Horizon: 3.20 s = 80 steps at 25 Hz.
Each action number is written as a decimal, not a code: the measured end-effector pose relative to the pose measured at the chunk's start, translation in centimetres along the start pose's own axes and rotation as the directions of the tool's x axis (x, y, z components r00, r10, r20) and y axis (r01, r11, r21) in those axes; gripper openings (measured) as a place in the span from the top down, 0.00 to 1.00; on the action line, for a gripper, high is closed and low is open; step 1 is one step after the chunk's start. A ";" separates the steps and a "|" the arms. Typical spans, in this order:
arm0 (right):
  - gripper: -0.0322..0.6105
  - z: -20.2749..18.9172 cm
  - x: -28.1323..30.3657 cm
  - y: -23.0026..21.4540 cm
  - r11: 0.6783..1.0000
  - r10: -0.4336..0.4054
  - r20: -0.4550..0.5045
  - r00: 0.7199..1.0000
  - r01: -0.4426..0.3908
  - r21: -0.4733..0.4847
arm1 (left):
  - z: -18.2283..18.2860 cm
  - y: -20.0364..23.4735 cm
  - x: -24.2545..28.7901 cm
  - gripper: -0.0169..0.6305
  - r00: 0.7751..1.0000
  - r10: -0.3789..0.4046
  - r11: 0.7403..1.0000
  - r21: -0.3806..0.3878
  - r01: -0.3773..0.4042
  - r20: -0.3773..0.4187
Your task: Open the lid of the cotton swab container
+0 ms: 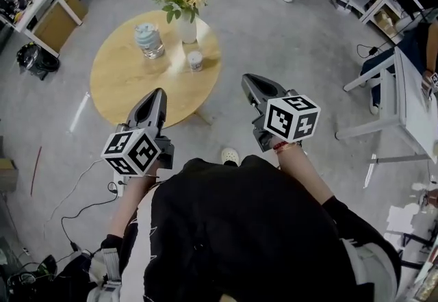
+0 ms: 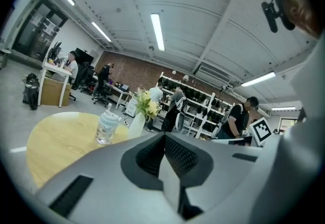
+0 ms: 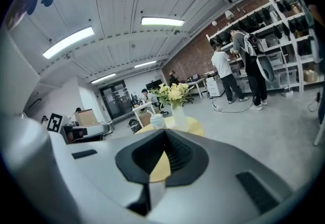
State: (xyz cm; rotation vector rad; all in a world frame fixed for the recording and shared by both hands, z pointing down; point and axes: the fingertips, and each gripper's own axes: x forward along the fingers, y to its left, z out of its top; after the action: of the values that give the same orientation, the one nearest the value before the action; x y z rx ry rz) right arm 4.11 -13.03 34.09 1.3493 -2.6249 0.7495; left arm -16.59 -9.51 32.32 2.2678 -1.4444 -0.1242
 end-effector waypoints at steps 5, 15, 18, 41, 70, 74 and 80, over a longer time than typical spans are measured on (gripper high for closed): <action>0.94 1.5 2.9 -2.5 1.000 0.030 -0.010 0.999 -0.030 -0.004 | 0.2 0.1 3.4 0.96 0.998 -0.050 0.999 -0.020 0.050 0.026; 0.94 3.3 6.2 -8.5 0.999 0.033 -0.037 0.999 -0.033 0.013 | -5.1 3.6 9.5 0.71 0.996 0.008 0.999 -0.036 -0.012 -0.087; 0.94 3.1 6.7 -10.0 0.999 0.030 -0.055 0.998 -0.029 0.021 | -6.9 4.4 11.1 0.63 0.990 0.018 0.999 -0.038 -0.024 -0.142; 0.94 5.4 2.1 -21.6 0.985 -0.164 -0.016 0.986 0.165 0.055 | -16.2 10.5 21.3 0.48 0.885 0.208 0.970 0.201 -0.134 -0.417; 0.94 4.2 -4.7 -24.4 0.939 -0.323 0.006 0.946 0.319 0.128 | -17.2 12.6 24.2 0.50 0.871 0.224 0.953 0.287 -0.101 -0.438; 0.94 3.8 -4.5 -24.3 0.939 -0.319 0.000 0.948 0.317 0.132 | -17.1 12.6 24.1 0.55 0.871 0.219 0.953 0.289 -0.094 -0.439; 0.94 3.3 -4.4 -24.1 0.941 -0.313 -0.010 0.950 0.312 0.134 | -16.7 12.6 23.7 0.55 0.878 0.222 0.956 0.274 -0.109 -0.424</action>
State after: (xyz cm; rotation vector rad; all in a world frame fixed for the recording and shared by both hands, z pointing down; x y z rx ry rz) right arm 26.16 -23.05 39.00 1.7560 -2.3170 0.8811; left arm -11.41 -29.49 56.32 2.1412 -1.4435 0.6291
